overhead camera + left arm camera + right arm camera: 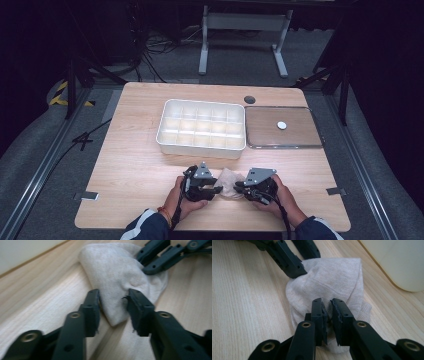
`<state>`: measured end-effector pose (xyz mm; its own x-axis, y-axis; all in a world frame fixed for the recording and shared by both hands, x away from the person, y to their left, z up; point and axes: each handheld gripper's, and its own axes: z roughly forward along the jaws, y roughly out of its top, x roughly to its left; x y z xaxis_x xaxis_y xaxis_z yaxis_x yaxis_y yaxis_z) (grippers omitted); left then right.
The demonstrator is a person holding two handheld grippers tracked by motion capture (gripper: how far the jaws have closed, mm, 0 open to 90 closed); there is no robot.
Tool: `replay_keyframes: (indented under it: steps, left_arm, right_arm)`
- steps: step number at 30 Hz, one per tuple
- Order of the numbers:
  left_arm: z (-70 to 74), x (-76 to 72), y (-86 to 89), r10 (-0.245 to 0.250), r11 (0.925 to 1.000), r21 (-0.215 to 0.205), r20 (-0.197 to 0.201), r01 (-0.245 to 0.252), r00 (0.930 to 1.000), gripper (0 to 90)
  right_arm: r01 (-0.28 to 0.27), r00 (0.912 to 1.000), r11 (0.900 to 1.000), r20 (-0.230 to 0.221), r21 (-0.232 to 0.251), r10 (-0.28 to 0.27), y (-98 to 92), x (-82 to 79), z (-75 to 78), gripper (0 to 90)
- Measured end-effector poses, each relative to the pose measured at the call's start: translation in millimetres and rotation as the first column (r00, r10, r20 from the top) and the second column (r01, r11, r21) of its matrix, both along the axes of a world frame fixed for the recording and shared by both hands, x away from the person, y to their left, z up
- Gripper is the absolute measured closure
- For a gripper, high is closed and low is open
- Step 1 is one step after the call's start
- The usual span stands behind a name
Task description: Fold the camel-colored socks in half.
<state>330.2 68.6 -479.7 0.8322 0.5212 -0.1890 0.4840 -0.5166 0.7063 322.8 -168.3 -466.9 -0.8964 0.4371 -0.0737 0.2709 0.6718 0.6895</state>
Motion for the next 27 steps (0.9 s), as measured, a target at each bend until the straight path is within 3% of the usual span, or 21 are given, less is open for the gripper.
replay_keyframes:
  steps: [3,6,8,13,18,21,22,27]
  left_arm:
    - [-0.7,1.4,2.1,-0.016,0.9996,-0.023,-0.016,0.016,0.9997,74.9]
    - [0.3,-4.1,1.6,-0.016,0.9994,-0.030,0.030,0.017,0.9994,80.3]
    - [-0.2,-4.4,0.1,-0.020,0.9993,-0.033,0.030,0.021,0.9993,80.4]
    - [0.3,-4.6,0.4,-0.014,0.9995,-0.027,0.032,0.015,0.9994,80.2]
    - [0.7,-3.8,2.9,-0.001,0.9991,-0.042,0.037,0.002,0.9993,80.4]
    - [1.7,-4.3,3.6,0.009,0.9985,-0.055,0.047,-0.006,0.9989,80.8]
    - [6.0,-6.3,4.6,0.009,0.9969,-0.079,0.075,-0.003,0.9971,81.0]
    - [16.9,-11.5,3.1,0.003,0.9920,-0.126,0.117,0.011,0.9931,81.7]
  right_arm:
    - [0.000,1.0000,1.000,0.001,-0.002,0.000,-0.4,0.4,0.1,79.6]
    - [0.019,0.9998,1.000,-0.011,0.007,-0.019,-1.6,1.6,1.6,78.1]
    - [0.031,0.9995,0.999,0.001,0.009,-0.031,-1.2,0.5,4.8,78.8]
    - [0.051,0.9977,0.996,0.041,0.076,-0.054,1.8,-2.3,14.9,80.5]
    - [0.061,0.9977,0.998,0.030,0.006,-0.061,12.1,1.6,2.4,81.4]
    - [0.071,0.9975,0.997,0.007,0.021,-0.071,13.2,4.5,-0.7,81.7]
    - [0.076,0.9971,0.997,0.002,0.024,-0.076,14.3,5.6,-1.6,81.8]
    - [0.078,0.9970,0.997,0.002,0.022,-0.078,20.0,7.1,-1.9,81.8]
